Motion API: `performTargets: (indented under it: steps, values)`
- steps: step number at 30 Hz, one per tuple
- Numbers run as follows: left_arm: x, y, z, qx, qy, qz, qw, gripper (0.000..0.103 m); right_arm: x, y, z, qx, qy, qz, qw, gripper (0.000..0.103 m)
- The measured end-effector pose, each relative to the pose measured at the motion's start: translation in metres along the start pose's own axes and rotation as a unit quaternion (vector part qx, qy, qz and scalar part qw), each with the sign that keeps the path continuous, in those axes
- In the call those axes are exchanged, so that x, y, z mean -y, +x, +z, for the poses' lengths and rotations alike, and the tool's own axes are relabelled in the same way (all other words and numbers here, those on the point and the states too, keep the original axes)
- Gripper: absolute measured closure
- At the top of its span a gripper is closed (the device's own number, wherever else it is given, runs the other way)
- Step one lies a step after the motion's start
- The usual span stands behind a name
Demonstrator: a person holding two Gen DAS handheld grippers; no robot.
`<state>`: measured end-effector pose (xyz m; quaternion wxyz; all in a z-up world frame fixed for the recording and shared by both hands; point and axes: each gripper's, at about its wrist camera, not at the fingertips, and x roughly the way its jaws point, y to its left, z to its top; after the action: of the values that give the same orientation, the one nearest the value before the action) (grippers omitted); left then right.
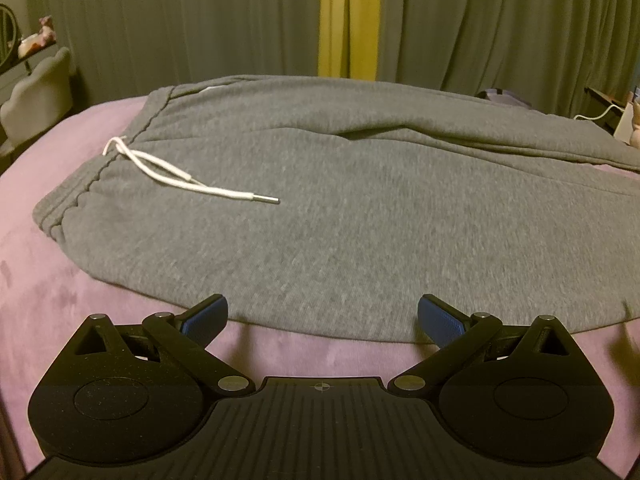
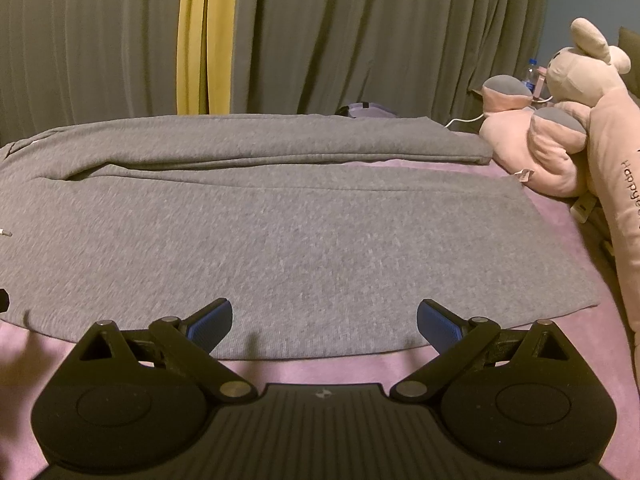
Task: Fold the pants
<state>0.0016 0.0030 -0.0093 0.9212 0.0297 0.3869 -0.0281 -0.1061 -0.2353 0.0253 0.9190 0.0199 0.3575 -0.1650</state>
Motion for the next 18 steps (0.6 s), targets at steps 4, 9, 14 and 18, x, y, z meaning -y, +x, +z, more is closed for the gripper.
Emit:
performTargets:
  steps: [4, 9, 14, 18]
  values:
    - [-0.0003, 0.0009, 0.0003, -0.003, -0.001, -0.001, 1.0000, 0.000, 0.0002, -0.0008, -0.0008, -0.001, 0.000, 0.001, 1.000, 0.004]
    - [-0.0006, 0.0022, 0.0009, -0.005, -0.005, -0.005, 1.0000, 0.000, -0.0016, -0.0002, -0.0002, -0.003, 0.000, 0.002, 1.000, 0.004]
    - [-0.0007, 0.0031, 0.0014, -0.007, -0.006, -0.009, 0.9999, 0.000, -0.0032, 0.0005, 0.0001, -0.005, -0.004, 0.003, 1.000, 0.004]
    - [0.0004, 0.0034, 0.0011, -0.009, -0.004, -0.009, 0.9999, 0.000, -0.0040, 0.0010, 0.0002, -0.005, -0.007, 0.004, 1.000, 0.004]
